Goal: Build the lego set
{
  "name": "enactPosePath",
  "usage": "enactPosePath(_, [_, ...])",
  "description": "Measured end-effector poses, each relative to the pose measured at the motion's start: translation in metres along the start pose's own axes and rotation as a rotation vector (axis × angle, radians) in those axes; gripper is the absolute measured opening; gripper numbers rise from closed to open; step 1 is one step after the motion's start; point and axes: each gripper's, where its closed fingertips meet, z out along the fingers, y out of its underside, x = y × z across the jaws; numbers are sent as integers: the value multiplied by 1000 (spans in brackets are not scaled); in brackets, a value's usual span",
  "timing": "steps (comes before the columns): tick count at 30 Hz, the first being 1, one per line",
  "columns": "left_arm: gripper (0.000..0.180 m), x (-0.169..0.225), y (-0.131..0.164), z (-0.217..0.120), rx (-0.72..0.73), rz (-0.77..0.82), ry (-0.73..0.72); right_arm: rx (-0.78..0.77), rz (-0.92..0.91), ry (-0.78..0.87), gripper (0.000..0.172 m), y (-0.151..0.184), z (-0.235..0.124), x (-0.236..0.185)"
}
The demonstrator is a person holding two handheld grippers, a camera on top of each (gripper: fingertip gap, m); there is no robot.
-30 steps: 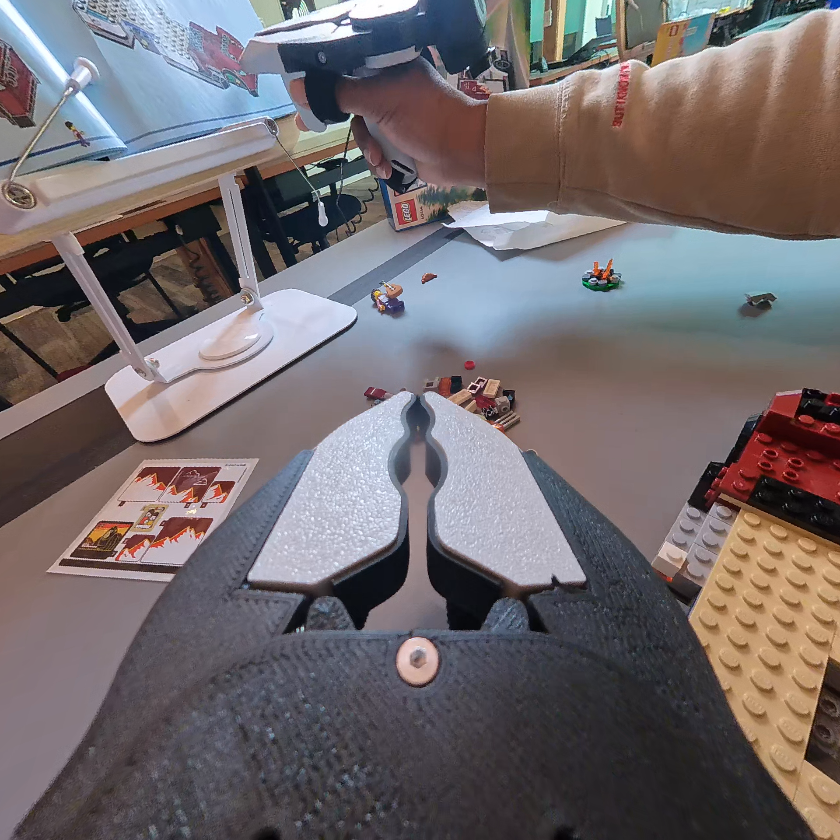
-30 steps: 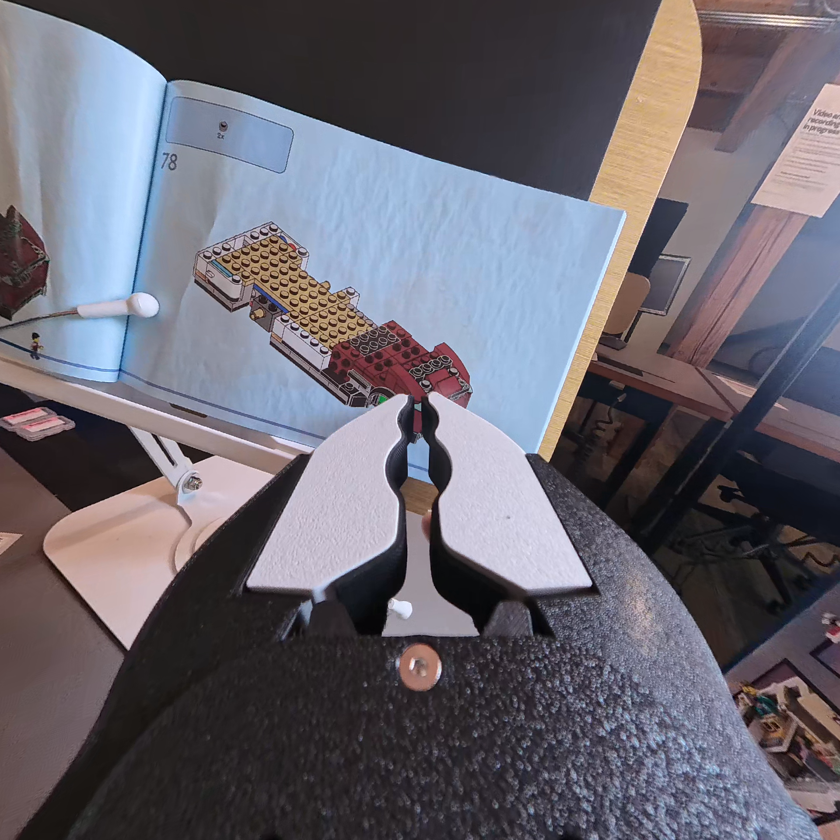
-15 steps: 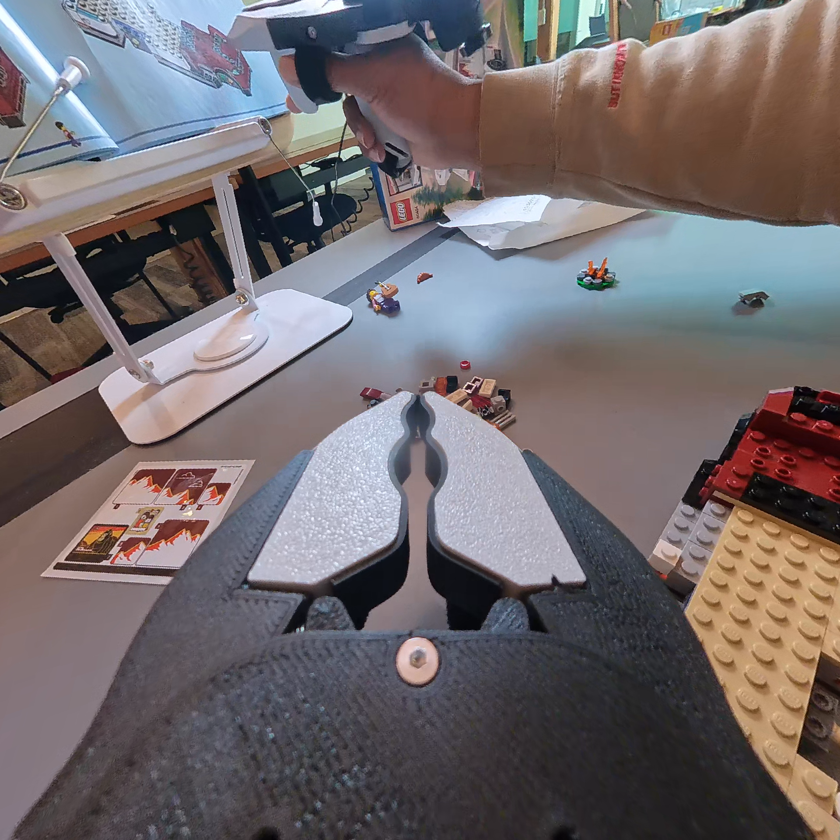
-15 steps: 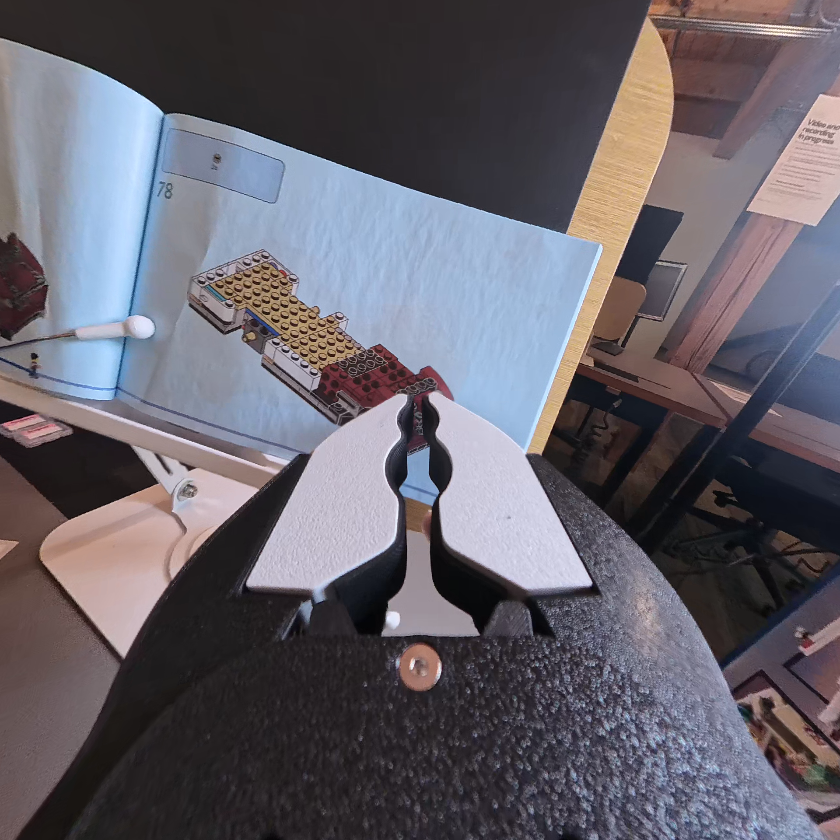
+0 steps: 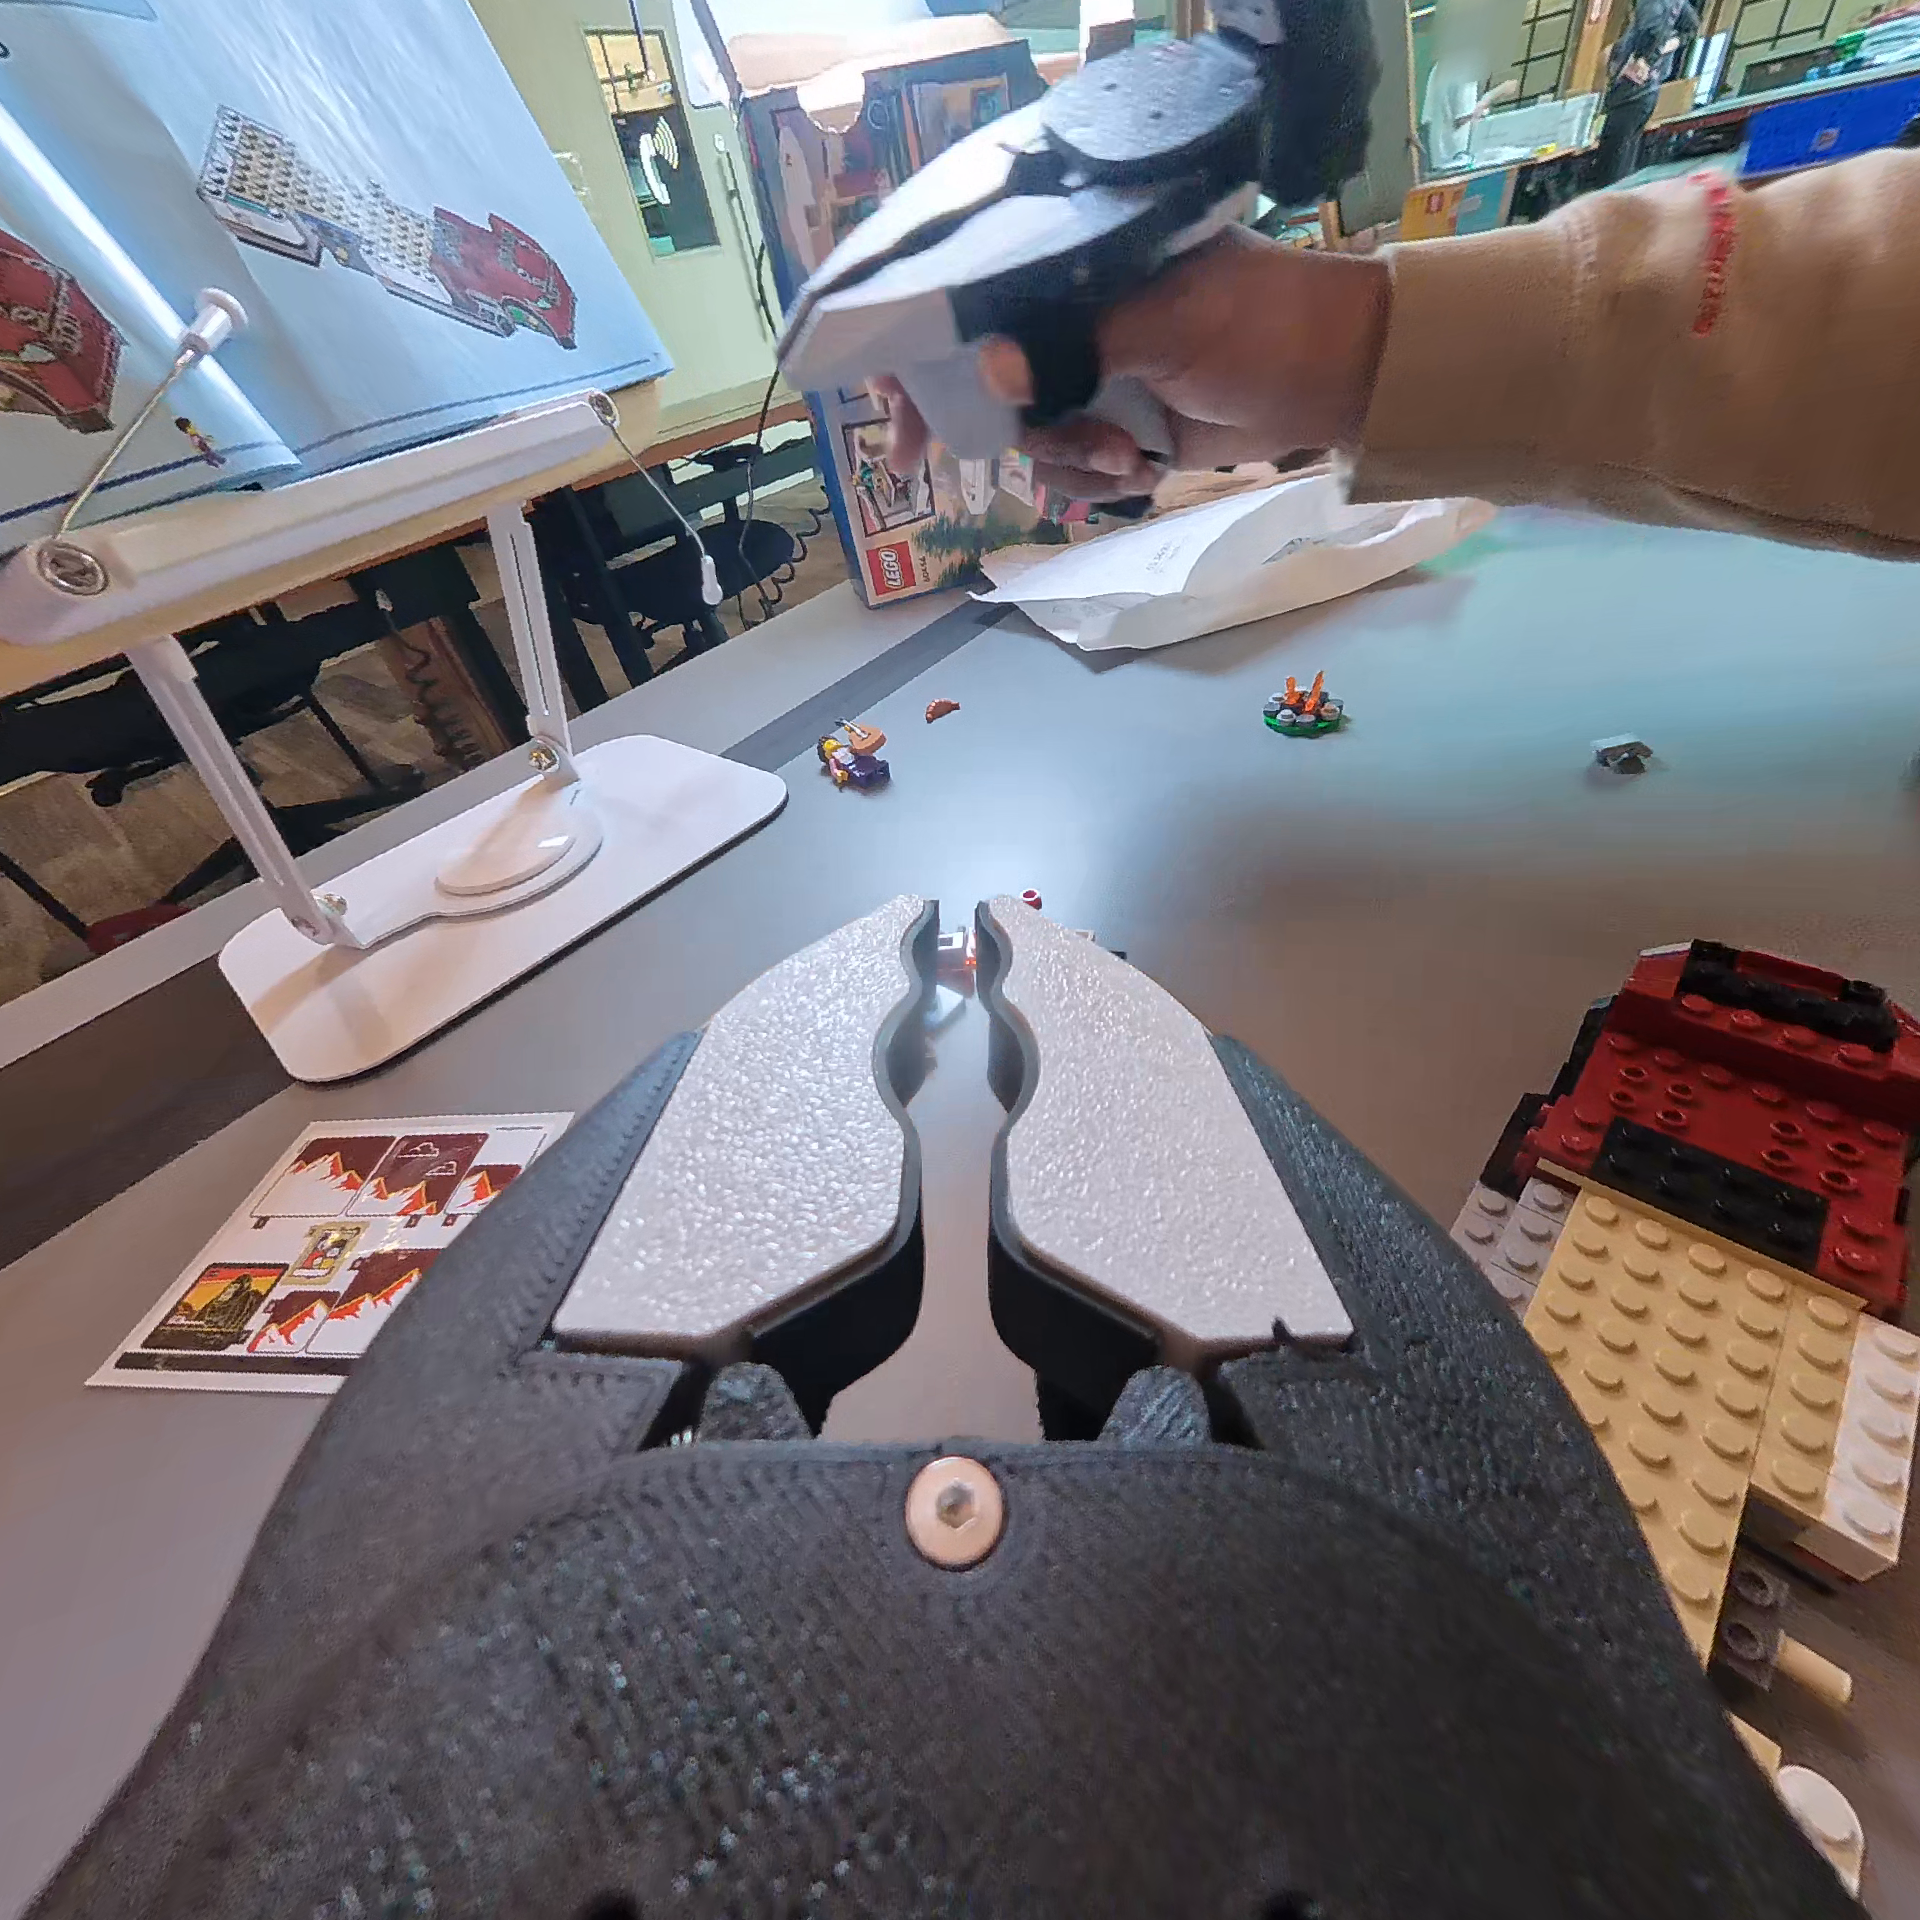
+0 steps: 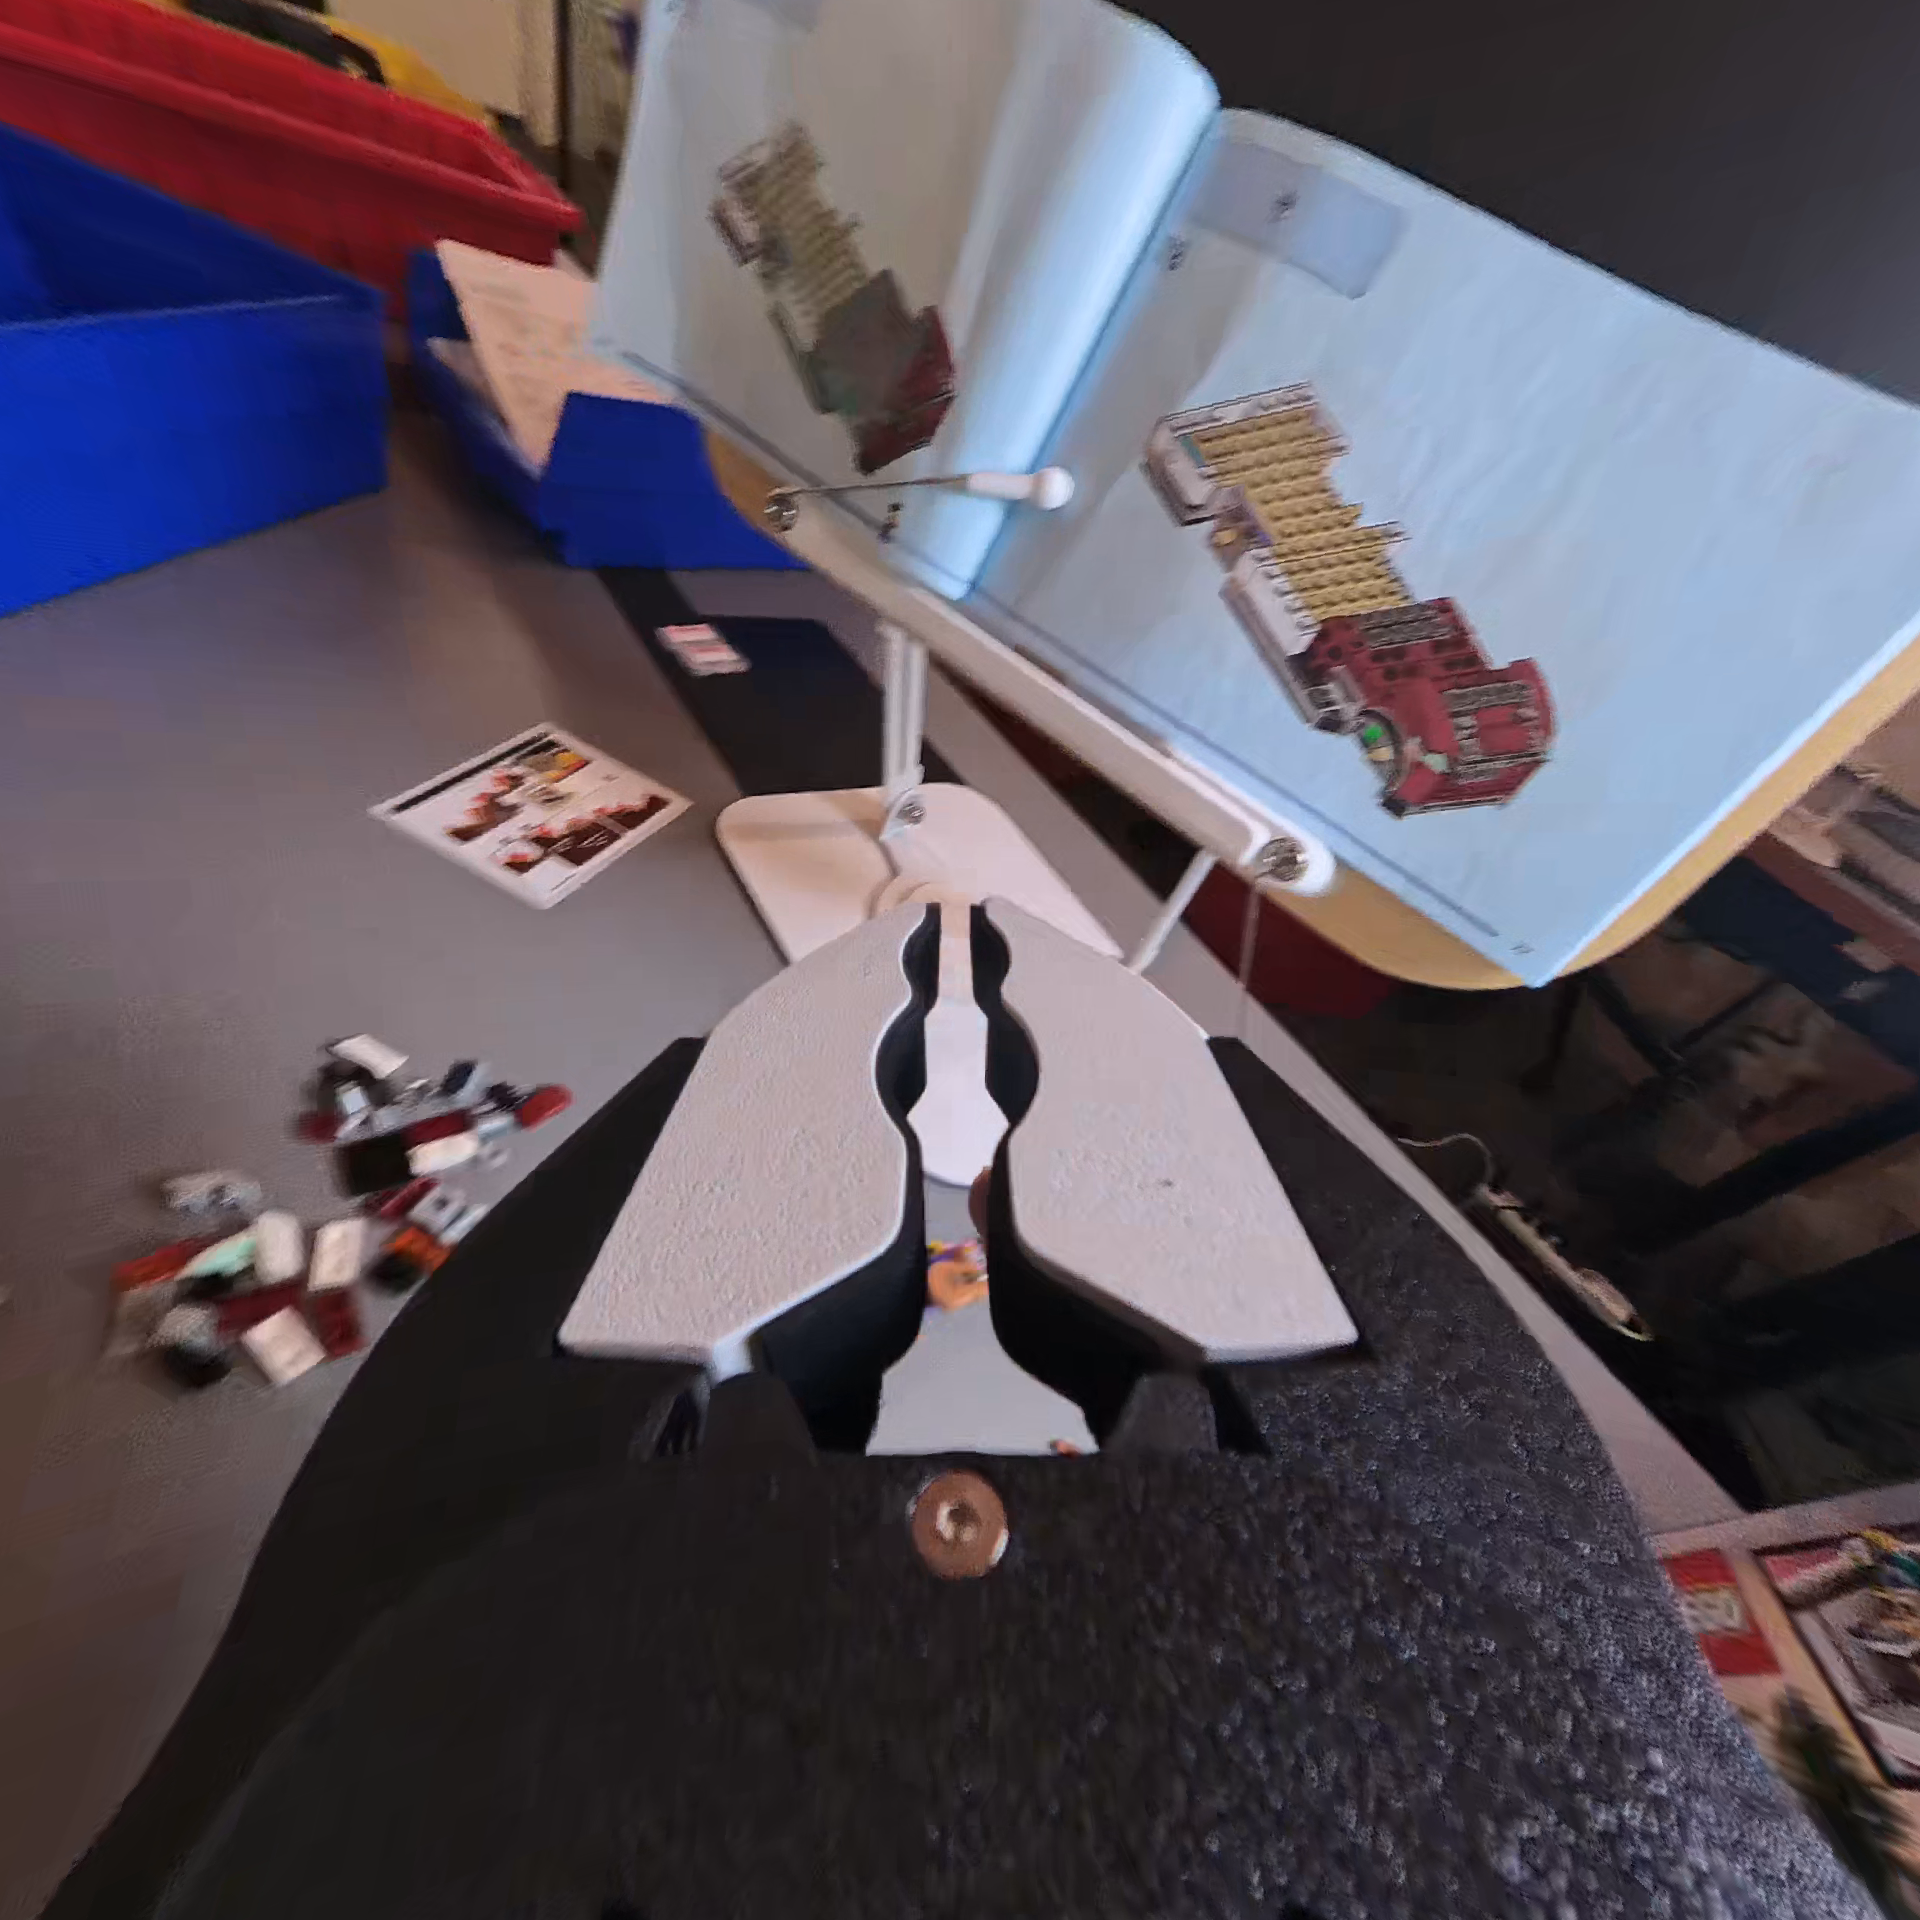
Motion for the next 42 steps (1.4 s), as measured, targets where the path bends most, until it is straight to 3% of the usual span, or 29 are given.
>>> enactPosePath(8, [7, 1, 1, 1, -5, 18, -10, -232, 36, -555, 8, 46, -49, -159])
enactPosePath(12, [6, 1, 5, 2, -20, 27, -19, -439, -11, -683, 14, 80, -45, -213])
enactPosePath(21, [4, 4, 10, 2, -55, 17, 25, -614, -93, -688, 17, 96, -12, -227])
enactPosePath(27, [3, 18, 15, 5, -100, 6, 101, -640, -119, -676, 8, 99, -10, -226])
enactPosePath(31, [4, 34, 16, 6, -119, -19, 185, -544, -63, -646, 8, 84, -22, -223])
enactPosePath(35, [10, 63, 0, 0, -62, -92, 358, -321, 16, -589, 8, 42, -50, -222])
enactPosePath(38, [17, 89, -23, -10, 42, -19, 464, -136, 234, -599, 8, 5, -75, -228])
enactPosePath(42, [20, 108, -51, -18, 149, 118, 409, 75, 578, -640, 8, -32, -102, -232])
